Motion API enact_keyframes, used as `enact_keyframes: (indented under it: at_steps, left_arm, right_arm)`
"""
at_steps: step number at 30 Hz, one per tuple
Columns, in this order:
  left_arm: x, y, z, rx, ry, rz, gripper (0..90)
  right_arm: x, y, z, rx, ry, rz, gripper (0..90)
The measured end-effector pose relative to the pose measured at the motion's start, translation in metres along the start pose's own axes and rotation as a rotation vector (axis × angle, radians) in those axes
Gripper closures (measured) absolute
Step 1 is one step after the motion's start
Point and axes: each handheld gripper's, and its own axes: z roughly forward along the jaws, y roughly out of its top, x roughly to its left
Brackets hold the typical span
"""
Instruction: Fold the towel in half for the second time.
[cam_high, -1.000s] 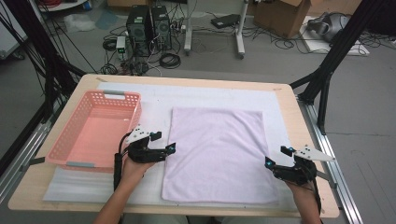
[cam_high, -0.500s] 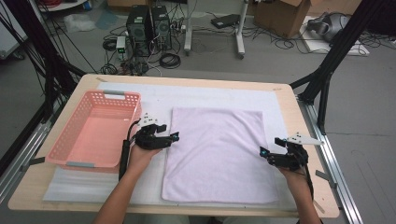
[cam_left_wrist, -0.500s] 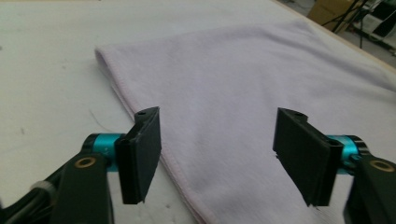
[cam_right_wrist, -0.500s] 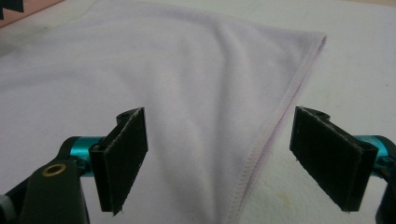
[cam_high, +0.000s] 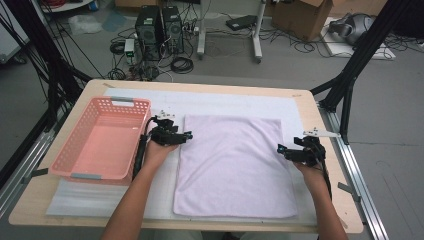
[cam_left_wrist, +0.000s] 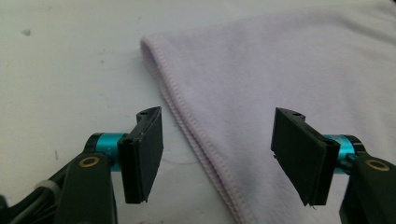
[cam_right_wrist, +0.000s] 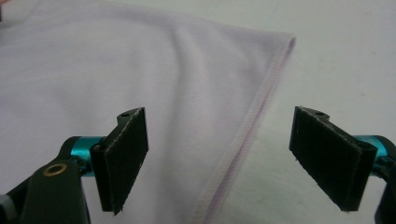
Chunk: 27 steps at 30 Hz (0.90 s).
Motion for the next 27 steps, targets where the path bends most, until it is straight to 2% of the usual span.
enact_keyframes:
  at_steps: [1,3,7,10,12,13,16,18,19,20,21,23,25,27]
  left_arm:
    - [0.0,0.0,0.002,0.002,0.008,-0.002,36.2]
    - [-0.002,-0.001,0.007,0.019,0.026,0.022,39.2]
    - [-0.002,0.0,0.012,-0.003,0.047,0.009,43.4]
    - [-0.001,0.0,0.013,-0.013,0.065,-0.001,51.1]
    - [-0.003,0.0,0.014,-0.009,0.092,0.017,54.9]
    - [-0.005,0.0,0.015,-0.004,0.105,0.041,55.7]
    - [-0.006,0.0,0.015,-0.006,0.124,0.037,63.0]
    - [-0.007,0.0,0.016,-0.012,0.108,0.048,71.2]
    - [-0.01,0.0,0.016,-0.008,0.105,0.066,78.3]
    - [-0.012,0.0,0.017,-0.008,0.112,0.084,81.3]
    - [-0.012,0.0,0.017,-0.007,0.111,0.083,82.5]
    - [-0.009,0.0,0.016,-0.008,0.093,0.041,83.5]
    - [-0.006,0.0,0.016,-0.01,0.077,-0.017,84.7]
    - [-0.001,0.0,0.016,-0.012,0.056,-0.1,85.6]
  right_arm:
    - [-0.002,0.002,0.003,0.009,-0.013,0.002,22.0]
    - [-0.005,0.006,0.009,0.031,-0.036,0.016,27.4]
    - [-0.012,0.01,0.021,0.059,-0.06,0.037,32.5]
    - [-0.017,0.012,0.03,0.084,-0.081,0.04,34.7]
    - [-0.019,0.012,0.036,0.097,-0.081,0.052,35.1]
    - [-0.019,0.012,0.039,0.1,-0.082,0.049,35.7]
    - [-0.015,0.013,0.049,0.133,-0.084,0.033,39.7]
    - [-0.011,0.014,0.051,0.138,-0.123,0.007,45.7]
    - [-0.01,0.015,0.051,0.138,-0.132,-0.004,54.0]
    - [-0.008,0.015,0.051,0.14,-0.116,-0.017,63.1]
    - [-0.006,0.016,0.052,0.139,-0.117,-0.026,65.9]
    - [-0.003,0.017,0.053,0.143,-0.109,-0.025,75.8]
    - [-0.005,0.017,0.053,0.144,-0.092,0.028,81.9]
    - [-0.009,0.016,0.052,0.136,-0.075,0.071,83.9]
